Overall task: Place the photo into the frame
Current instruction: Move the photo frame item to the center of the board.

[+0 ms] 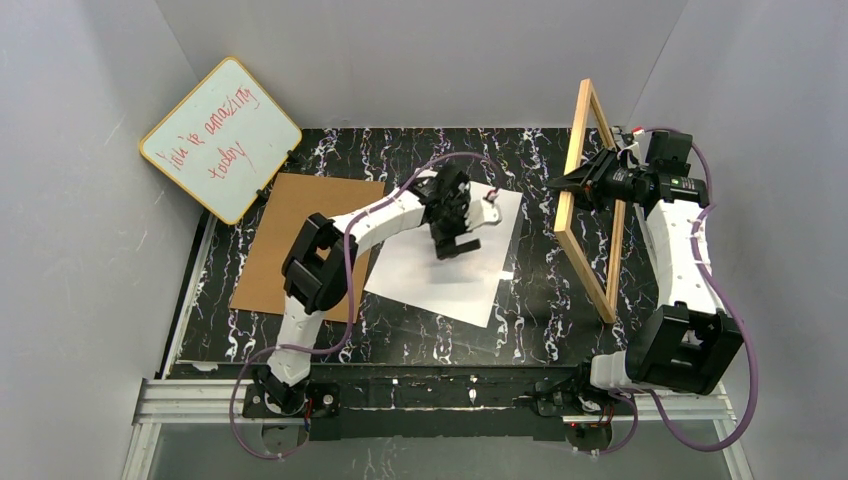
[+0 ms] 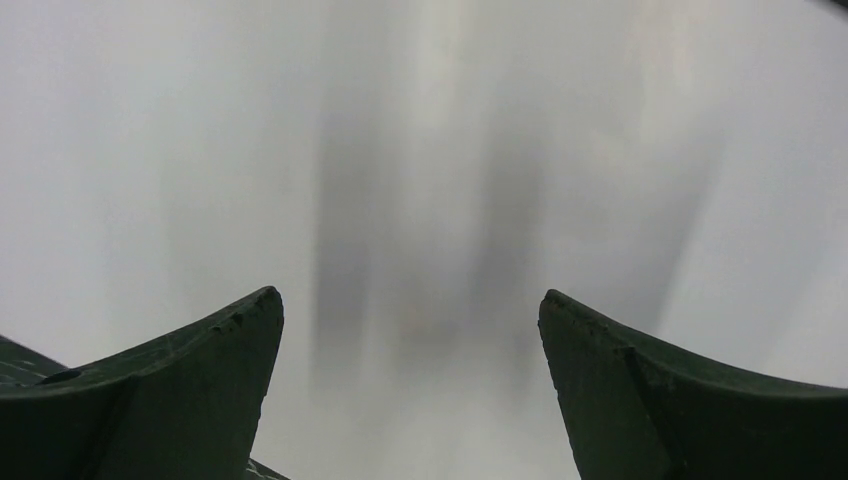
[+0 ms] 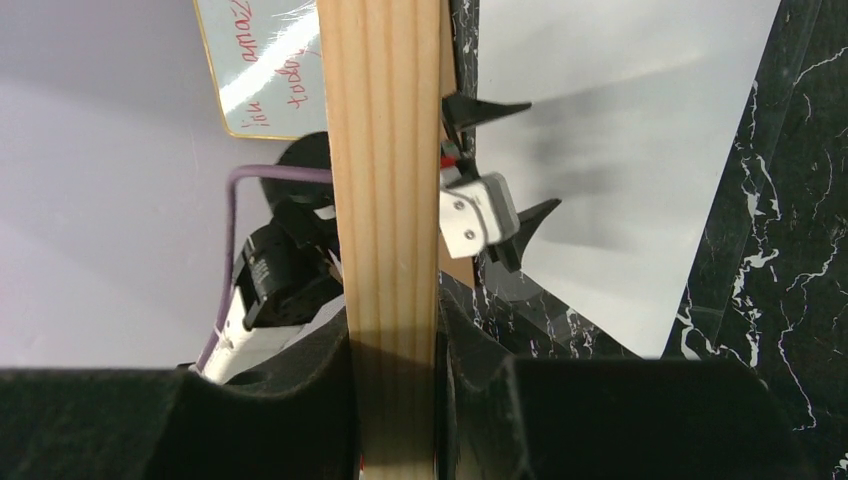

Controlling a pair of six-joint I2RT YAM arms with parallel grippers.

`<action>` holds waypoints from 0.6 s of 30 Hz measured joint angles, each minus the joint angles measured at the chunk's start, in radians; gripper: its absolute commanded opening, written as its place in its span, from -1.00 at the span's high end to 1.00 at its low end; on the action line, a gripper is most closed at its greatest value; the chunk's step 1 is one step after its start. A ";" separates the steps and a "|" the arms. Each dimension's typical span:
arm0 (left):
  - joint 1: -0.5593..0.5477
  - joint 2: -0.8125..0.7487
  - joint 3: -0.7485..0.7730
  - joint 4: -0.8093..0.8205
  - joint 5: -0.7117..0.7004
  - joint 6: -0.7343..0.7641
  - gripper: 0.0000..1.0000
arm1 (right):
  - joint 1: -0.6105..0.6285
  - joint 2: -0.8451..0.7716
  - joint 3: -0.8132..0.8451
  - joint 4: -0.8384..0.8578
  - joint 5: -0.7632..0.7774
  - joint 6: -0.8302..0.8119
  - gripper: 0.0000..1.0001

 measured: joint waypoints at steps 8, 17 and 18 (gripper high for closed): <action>-0.088 0.062 0.224 0.085 0.052 -0.172 -0.96 | 0.000 -0.006 0.000 -0.014 0.021 0.000 0.97; -0.200 0.264 0.215 0.443 0.047 -0.503 -0.96 | 0.000 -0.026 -0.007 -0.036 0.040 -0.005 0.97; -0.200 0.267 0.215 0.446 0.045 -0.505 -0.96 | 0.000 -0.026 -0.007 -0.037 0.041 -0.005 0.97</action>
